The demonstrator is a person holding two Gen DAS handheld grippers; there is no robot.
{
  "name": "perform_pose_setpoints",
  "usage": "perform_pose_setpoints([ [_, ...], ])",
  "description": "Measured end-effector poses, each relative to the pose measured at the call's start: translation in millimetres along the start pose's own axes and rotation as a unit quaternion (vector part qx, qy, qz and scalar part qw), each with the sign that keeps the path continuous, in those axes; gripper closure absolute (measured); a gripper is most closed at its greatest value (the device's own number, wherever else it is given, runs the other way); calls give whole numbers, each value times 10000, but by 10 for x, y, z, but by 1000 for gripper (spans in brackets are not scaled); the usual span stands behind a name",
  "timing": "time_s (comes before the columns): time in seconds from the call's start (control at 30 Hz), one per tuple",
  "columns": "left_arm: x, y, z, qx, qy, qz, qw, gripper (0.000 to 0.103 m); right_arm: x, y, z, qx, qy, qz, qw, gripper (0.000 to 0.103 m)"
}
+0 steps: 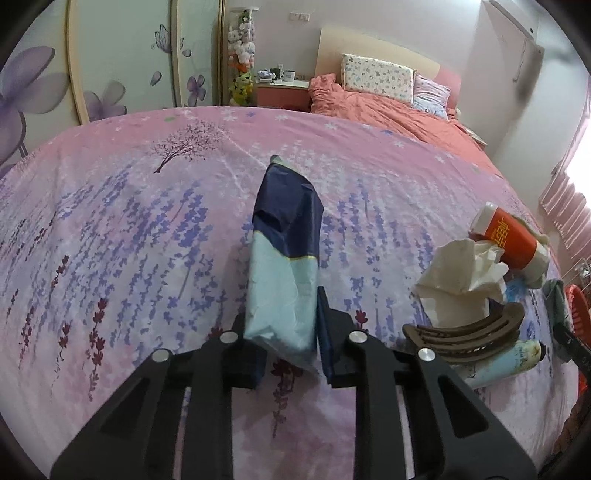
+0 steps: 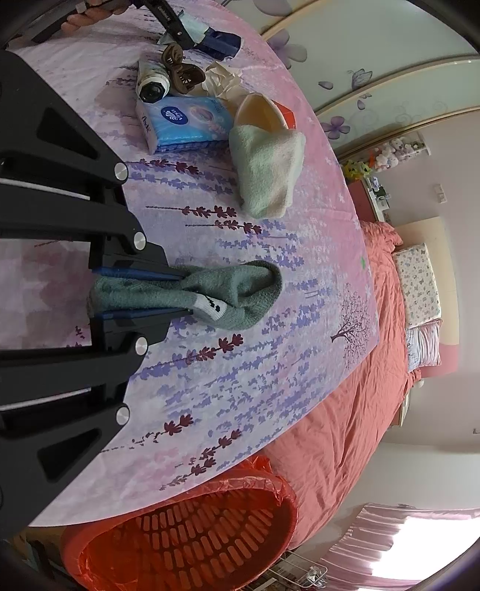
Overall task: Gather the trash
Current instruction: 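Hold the green sock and blue wrapper lifted above the table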
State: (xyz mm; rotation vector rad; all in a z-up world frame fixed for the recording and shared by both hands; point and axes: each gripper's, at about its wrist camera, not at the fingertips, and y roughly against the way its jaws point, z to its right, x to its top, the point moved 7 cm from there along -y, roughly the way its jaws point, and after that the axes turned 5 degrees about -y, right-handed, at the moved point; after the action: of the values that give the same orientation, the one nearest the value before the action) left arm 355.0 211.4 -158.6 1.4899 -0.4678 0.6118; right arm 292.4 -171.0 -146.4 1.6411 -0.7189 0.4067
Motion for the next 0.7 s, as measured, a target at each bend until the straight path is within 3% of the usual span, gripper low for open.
perform_pose_setpoints([
  [0.43, -29, -13, 102, 439, -268, -78, 9986, 80, -12, -13, -15, -66, 63, -3, 10000, 89],
  [0.7, -37, -11, 71, 320, -153, -60, 9994, 80, -10, -13, 3, 113, -84, -18, 9999, 89],
])
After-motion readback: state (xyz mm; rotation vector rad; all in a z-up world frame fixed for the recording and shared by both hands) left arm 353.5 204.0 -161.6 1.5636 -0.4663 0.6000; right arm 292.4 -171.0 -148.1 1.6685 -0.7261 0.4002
